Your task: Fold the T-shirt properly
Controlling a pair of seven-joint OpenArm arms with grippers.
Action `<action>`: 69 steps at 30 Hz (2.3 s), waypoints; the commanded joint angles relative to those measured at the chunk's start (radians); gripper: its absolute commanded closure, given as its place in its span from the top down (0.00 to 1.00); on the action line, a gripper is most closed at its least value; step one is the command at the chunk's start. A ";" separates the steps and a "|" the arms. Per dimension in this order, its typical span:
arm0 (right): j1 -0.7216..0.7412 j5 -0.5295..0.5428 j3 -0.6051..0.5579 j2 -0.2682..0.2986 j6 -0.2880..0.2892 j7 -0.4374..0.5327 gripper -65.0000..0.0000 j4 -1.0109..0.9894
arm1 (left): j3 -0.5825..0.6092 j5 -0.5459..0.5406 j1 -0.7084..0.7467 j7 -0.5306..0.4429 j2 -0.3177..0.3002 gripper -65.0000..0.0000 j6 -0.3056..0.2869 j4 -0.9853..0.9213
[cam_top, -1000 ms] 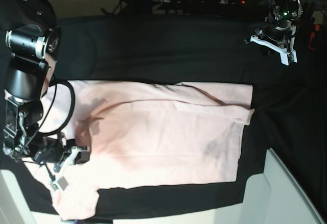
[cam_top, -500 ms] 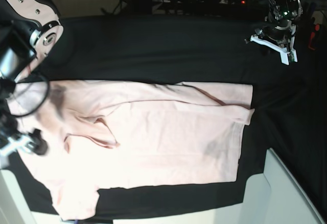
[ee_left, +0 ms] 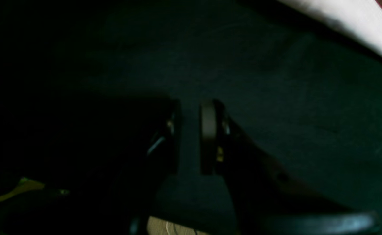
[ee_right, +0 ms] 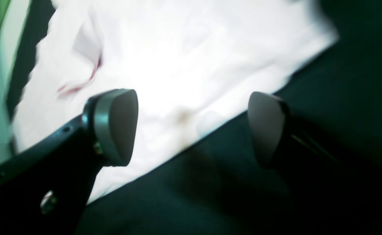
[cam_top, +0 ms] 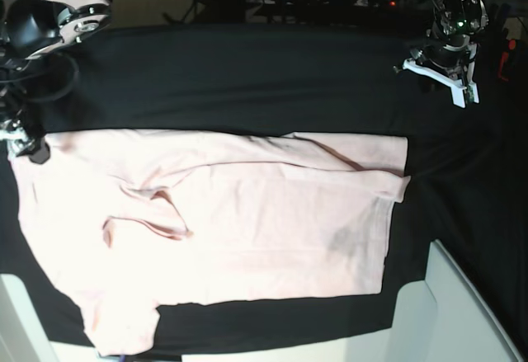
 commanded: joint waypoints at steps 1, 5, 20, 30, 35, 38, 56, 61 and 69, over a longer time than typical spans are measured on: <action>0.008 0.036 0.014 0.028 0.007 0.023 0.75 -0.023 | -0.004 -0.005 0.002 -0.018 -0.013 0.14 -0.001 0.019; 0.000 0.079 0.046 0.074 0.007 0.064 0.75 -0.126 | -0.010 -0.005 0.010 -0.018 -0.015 0.14 -0.001 0.019; 0.023 0.082 0.043 0.185 0.007 0.214 0.75 -0.385 | -0.010 -0.005 0.010 -0.018 -0.022 0.14 -0.001 0.014; 0.074 0.084 -0.061 0.195 0.007 0.225 0.74 -0.425 | -0.012 -0.005 0.010 -0.017 -0.018 0.15 -0.001 0.013; 0.084 0.084 -0.080 0.194 0.007 0.225 0.50 -0.425 | -0.012 -0.006 0.010 -0.015 -0.018 0.18 -0.001 0.013; 0.086 0.084 -0.081 0.194 0.007 0.225 0.09 -0.425 | -0.012 -0.006 0.010 0.014 -0.018 0.40 -0.001 0.013; 0.081 0.081 -0.083 0.194 0.007 0.216 0.00 -0.425 | 0.000 -0.324 -0.119 0.063 -0.047 0.85 -0.003 -0.012; 0.080 0.081 -0.083 0.194 0.007 0.191 0.00 -0.425 | 0.000 -0.325 -0.211 0.063 -0.044 0.85 -0.003 -0.110; 0.080 0.081 -0.083 0.194 0.007 0.179 0.00 -0.425 | 0.002 -0.328 -0.289 0.063 -0.013 0.84 -0.003 -0.208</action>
